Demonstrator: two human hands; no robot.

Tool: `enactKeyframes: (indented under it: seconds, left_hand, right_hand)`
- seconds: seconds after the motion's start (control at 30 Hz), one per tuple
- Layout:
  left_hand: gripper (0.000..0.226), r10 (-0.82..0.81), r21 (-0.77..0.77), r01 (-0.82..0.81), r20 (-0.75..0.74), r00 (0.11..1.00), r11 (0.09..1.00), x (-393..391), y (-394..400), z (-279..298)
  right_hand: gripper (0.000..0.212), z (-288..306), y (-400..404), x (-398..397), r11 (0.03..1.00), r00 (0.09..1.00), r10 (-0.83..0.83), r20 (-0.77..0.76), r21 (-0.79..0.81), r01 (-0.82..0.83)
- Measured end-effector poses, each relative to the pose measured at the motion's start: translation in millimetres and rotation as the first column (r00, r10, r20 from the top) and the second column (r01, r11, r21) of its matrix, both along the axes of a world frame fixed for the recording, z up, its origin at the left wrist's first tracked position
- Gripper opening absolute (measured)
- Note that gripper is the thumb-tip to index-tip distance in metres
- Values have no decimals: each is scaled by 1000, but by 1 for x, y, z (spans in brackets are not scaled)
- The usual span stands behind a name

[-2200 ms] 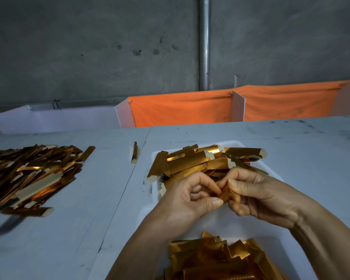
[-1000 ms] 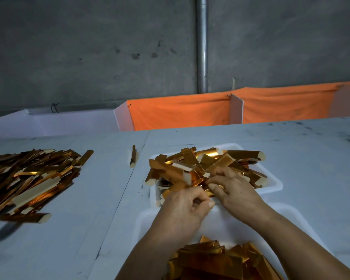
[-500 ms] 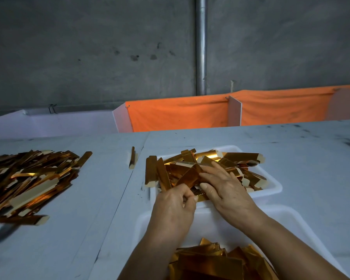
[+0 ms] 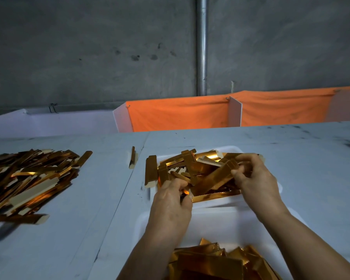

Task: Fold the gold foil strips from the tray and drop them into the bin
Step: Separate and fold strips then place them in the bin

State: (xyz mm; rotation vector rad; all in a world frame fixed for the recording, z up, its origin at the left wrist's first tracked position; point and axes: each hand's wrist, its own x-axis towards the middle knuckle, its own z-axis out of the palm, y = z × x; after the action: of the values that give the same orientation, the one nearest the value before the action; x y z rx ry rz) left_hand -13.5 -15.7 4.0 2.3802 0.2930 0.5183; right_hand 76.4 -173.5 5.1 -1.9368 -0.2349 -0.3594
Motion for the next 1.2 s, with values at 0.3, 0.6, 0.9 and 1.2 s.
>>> enactKeyframes:
  seconds: [0.3, 0.6, 0.9, 1.2]
  left_hand:
    - [40, -16, 14, 16, 2, 1000, 1000, 0, 0, -2]
    - [67, -131, 263, 76, 200, 971, 962, -3, -7, 4]
    - [35, -185, 197, 158, 126, 975, 967, -5, -8, 3]
    - [20, -451, -279, 411, -96, 887, 868, -9, -11, 4]
  right_hand:
    - [10, 2, -10, 4, 987, 984, -67, 166, -136, 90]
    - [23, 29, -12, -16, 911, 927, 354, -120, 268, -313]
    - [35, 34, -27, -19, 789, 803, 559, -209, 433, -436]
    - [14, 40, -31, -19, 694, 677, 686, -267, 519, -499]
